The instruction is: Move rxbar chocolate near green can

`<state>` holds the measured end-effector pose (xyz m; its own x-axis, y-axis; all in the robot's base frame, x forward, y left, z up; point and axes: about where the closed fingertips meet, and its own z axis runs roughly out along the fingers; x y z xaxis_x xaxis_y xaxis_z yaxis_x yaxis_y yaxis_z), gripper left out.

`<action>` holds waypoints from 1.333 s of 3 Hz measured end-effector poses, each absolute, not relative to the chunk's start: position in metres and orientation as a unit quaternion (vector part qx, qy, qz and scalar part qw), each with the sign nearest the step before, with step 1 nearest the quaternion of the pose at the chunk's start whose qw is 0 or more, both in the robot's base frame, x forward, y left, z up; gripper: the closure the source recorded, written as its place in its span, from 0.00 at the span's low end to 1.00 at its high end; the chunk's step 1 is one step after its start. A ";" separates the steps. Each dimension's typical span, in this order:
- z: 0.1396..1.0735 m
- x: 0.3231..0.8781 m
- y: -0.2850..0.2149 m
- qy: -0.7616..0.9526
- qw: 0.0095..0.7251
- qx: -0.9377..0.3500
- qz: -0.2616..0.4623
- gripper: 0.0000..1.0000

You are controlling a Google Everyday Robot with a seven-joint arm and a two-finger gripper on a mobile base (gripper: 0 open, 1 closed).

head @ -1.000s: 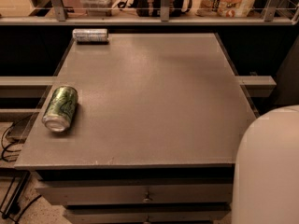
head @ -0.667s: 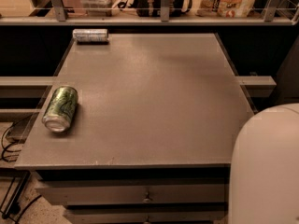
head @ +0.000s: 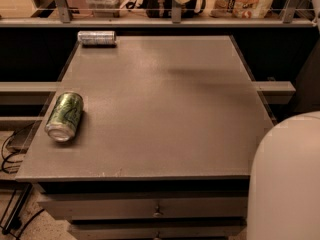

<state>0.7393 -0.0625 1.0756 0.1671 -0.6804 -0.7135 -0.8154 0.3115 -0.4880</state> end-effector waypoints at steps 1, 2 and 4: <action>1.062 0.713 -0.023 0.613 0.479 -0.617 0.118 1.00; 1.059 0.683 0.007 0.595 0.478 -0.630 0.142 1.00; 1.040 0.678 0.019 0.598 0.463 -0.636 0.155 1.00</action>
Offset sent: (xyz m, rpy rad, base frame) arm -0.1086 0.1101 -0.0357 0.0615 0.0700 0.2565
